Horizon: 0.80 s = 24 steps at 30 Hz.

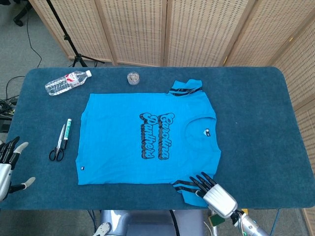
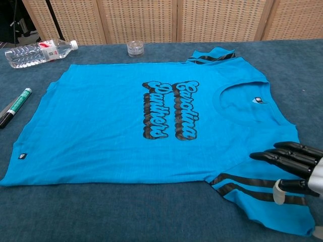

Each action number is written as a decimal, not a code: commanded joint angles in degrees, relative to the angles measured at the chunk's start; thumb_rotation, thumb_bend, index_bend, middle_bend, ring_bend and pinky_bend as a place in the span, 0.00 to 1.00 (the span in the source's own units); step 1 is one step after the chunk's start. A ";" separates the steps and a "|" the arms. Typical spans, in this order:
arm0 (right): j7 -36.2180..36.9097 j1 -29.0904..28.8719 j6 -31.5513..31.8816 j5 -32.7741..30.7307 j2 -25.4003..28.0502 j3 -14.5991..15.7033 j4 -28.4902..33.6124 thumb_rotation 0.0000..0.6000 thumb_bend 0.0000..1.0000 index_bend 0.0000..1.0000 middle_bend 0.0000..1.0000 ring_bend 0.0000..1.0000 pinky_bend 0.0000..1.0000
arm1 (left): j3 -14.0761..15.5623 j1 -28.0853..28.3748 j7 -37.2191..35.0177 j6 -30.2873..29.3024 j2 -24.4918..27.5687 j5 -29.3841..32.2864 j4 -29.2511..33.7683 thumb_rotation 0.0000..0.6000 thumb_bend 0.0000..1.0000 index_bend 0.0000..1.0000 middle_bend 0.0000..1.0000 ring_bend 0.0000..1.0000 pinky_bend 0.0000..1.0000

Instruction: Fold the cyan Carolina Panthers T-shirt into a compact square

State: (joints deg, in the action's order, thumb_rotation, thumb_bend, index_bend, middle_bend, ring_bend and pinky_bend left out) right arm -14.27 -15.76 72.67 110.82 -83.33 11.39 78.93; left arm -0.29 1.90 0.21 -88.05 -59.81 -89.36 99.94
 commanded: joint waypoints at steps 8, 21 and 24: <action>-0.09 -0.33 -0.36 -0.32 -0.67 0.20 -0.36 1.00 0.26 0.45 0.00 0.00 0.00 | 0.00 0.01 -0.06 0.01 0.02 -0.02 0.02 1.00 0.10 0.00 0.00 0.00 0.00; -0.30 -0.91 -1.05 -0.62 -0.98 0.55 -0.42 1.00 0.37 0.47 0.00 0.00 0.00 | -0.03 0.07 -0.06 0.19 0.00 0.15 -0.02 1.00 0.10 0.00 0.00 0.00 0.00; -0.91 -1.04 -1.40 -0.77 -0.60 0.65 -0.26 1.00 0.38 0.47 0.00 0.00 0.00 | -0.02 0.08 -0.05 0.21 0.00 0.15 -0.03 1.00 0.10 0.00 0.00 0.00 0.00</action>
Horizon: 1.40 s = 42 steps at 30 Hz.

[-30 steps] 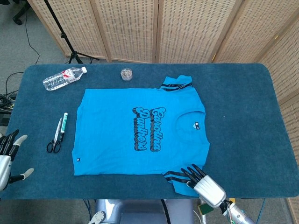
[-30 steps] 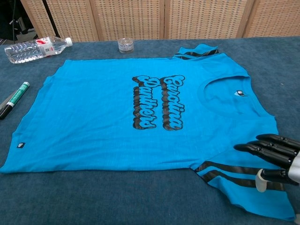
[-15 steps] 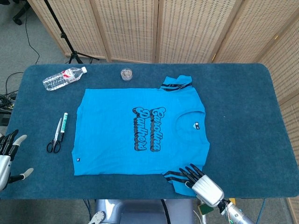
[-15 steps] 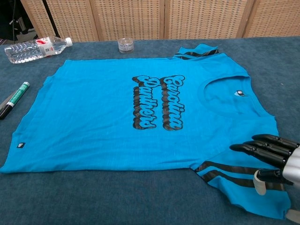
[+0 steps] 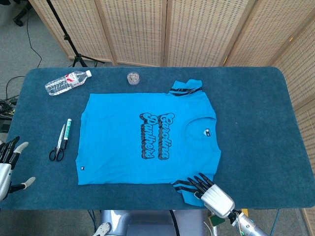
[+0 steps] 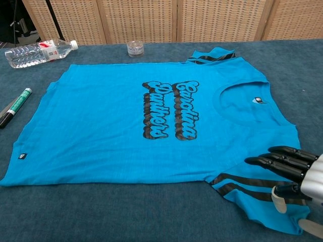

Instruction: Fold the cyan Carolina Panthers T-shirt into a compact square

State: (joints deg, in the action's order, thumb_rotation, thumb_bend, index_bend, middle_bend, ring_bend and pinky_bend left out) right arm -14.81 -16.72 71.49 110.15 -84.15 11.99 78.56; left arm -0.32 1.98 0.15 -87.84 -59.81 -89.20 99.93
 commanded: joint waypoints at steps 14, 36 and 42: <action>-2.55 -0.59 -1.03 -0.07 1.56 0.56 1.73 1.00 0.47 0.63 0.00 0.00 0.00 | 0.02 0.08 0.32 0.22 -0.14 0.10 0.01 1.00 0.10 0.00 0.00 0.00 0.00; 2.62 -0.24 4.73 0.71 4.26 0.03 3.92 1.00 0.50 0.67 0.00 0.00 0.00 | -0.01 0.18 0.33 0.50 -0.15 0.36 -0.01 1.00 0.10 0.00 0.00 0.00 0.00; 6.81 -0.21 8.43 1.45 4.77 -0.80 3.64 1.00 0.52 0.67 0.00 0.00 0.00 | 0.07 0.62 0.22 1.40 -0.23 0.41 -0.48 1.00 0.10 0.00 0.00 0.00 0.00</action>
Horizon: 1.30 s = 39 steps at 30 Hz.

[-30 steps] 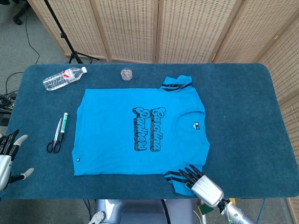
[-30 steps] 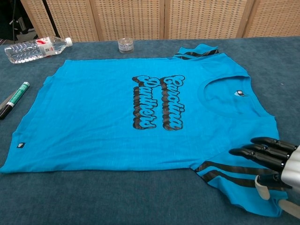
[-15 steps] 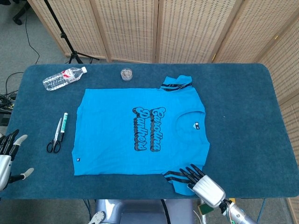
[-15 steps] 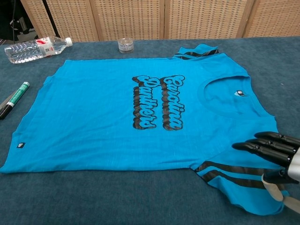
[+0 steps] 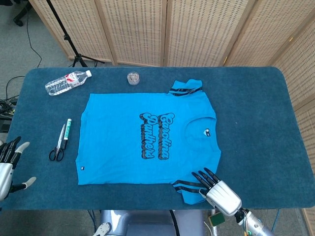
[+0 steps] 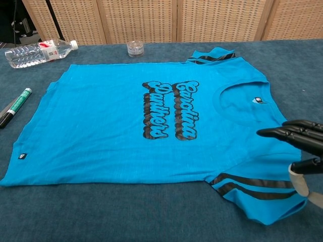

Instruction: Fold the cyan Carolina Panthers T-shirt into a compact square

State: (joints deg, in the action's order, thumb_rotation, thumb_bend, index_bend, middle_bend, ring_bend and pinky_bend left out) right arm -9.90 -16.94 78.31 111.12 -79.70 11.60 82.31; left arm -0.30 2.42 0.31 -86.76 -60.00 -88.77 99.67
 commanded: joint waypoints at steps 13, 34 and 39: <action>8.78 0.11 6.84 0.05 2.68 -2.23 0.75 1.00 0.52 0.67 0.00 0.00 0.00 | 3.14 5.55 -10.34 5.21 -7.29 -9.48 -14.94 1.00 0.12 0.07 0.00 0.00 0.00; 10.48 0.13 5.76 -1.78 3.43 -3.02 0.80 1.00 0.52 0.67 0.00 0.00 0.00 | 8.61 7.89 -20.34 6.72 -25.42 -15.15 -39.68 1.00 0.17 0.39 0.00 0.00 0.00; 10.69 0.16 5.98 -1.65 3.65 -3.11 1.06 1.00 0.52 0.67 0.00 0.00 0.00 | 8.55 8.23 -19.51 7.20 -27.16 -14.44 -40.41 1.00 0.24 0.41 0.00 0.00 0.00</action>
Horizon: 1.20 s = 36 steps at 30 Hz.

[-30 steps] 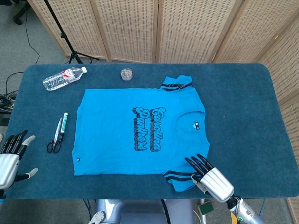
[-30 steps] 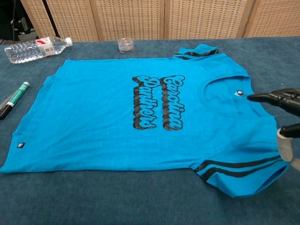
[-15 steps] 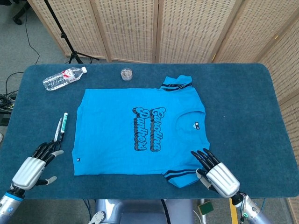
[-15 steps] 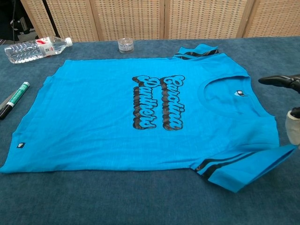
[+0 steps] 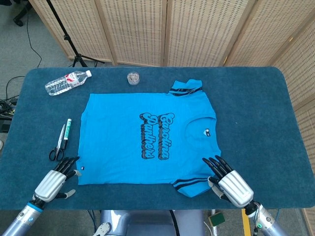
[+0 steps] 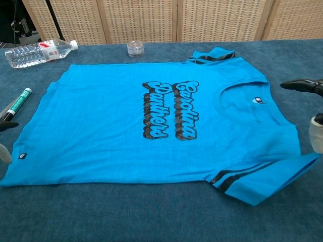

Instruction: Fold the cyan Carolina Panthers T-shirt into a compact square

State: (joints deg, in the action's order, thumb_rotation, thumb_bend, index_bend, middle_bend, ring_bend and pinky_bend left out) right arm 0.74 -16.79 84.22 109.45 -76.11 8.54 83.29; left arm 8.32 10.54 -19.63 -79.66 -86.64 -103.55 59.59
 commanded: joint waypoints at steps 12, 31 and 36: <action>0.82 0.09 0.13 -0.21 0.41 -0.27 0.32 1.00 0.52 0.67 0.00 0.00 0.00 | 0.27 1.25 0.57 -0.18 -3.22 0.49 -2.36 1.00 0.25 0.46 0.00 0.00 0.00; 0.81 0.25 0.02 -0.11 0.44 -0.38 0.25 1.00 0.52 0.67 0.00 0.00 0.00 | 0.32 2.05 2.04 0.40 -5.86 2.28 -4.59 1.00 0.30 0.54 0.00 0.00 0.00; 0.58 0.28 -0.16 -0.08 0.31 -0.36 0.22 1.00 0.52 0.67 0.00 0.00 0.00 | 0.37 2.22 1.73 0.36 -5.76 2.64 -4.66 1.00 0.33 0.54 0.00 0.00 0.00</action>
State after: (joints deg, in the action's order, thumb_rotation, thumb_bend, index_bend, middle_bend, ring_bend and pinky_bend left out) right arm 1.32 -16.52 84.07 109.36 -75.80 8.18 83.52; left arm 8.68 12.73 -17.90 -79.33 -92.42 -100.94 54.93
